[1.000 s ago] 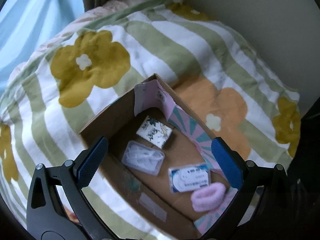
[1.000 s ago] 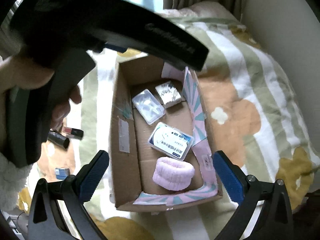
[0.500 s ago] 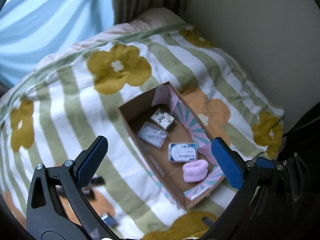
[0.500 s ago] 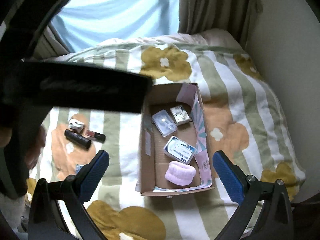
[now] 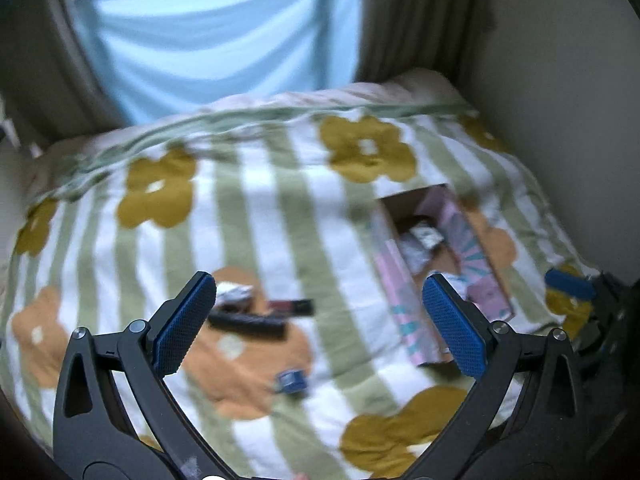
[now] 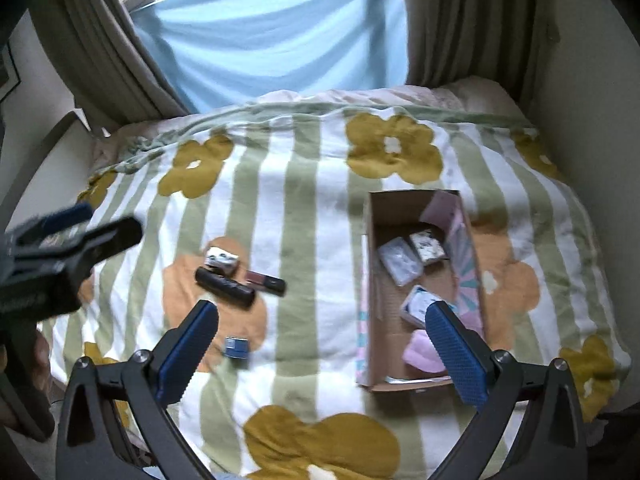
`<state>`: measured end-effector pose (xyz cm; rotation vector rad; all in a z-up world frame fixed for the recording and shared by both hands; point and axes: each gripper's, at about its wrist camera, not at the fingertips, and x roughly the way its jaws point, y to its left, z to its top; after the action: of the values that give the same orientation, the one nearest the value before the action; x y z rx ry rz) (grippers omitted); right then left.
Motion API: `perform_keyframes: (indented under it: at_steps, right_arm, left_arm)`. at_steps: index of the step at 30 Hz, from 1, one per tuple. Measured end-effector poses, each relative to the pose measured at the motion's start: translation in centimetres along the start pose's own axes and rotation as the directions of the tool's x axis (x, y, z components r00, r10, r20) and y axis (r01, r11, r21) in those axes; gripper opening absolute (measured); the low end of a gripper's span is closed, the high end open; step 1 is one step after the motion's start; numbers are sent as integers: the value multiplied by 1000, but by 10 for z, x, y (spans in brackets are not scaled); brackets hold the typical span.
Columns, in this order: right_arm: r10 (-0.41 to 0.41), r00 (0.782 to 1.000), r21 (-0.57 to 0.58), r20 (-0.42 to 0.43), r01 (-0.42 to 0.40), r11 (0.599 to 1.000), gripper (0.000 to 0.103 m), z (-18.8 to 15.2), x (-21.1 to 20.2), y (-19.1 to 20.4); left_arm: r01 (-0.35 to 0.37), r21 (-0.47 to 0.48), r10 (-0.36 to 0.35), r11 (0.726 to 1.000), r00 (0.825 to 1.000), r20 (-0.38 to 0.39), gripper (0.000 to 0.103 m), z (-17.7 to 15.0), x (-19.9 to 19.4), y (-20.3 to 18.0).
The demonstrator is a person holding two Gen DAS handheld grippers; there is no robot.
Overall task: Organize objects
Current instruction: 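Move the right tool toward the black rolled bag and lipstick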
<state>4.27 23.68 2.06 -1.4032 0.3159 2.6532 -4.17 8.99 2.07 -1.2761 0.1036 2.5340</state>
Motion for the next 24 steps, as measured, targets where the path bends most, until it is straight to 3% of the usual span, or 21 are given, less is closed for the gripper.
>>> perform_keyframes:
  at_steps: [6,11,18,24]
  right_arm:
    - [65,998,-55,5,-65,996,103,-2,8,35]
    - [107,994,-114,17,-104,988,103,-1,12,61]
    - [128,992,-211,20,-121,970,103,0,22,85]
    - [129,992,-351,-2,-122,928,103,3,47,105]
  left_arm:
    - [-40,-138,36,990,999,-29,103,-46,-18,73]
    - [-68,-190,65,980,998,-18,103,-65,-30,112]
    - [-60,-179,55,982,998,-30,103,-62,-23,141]
    - [-25,-115,16,993,997,-78,103,-50,15,160]
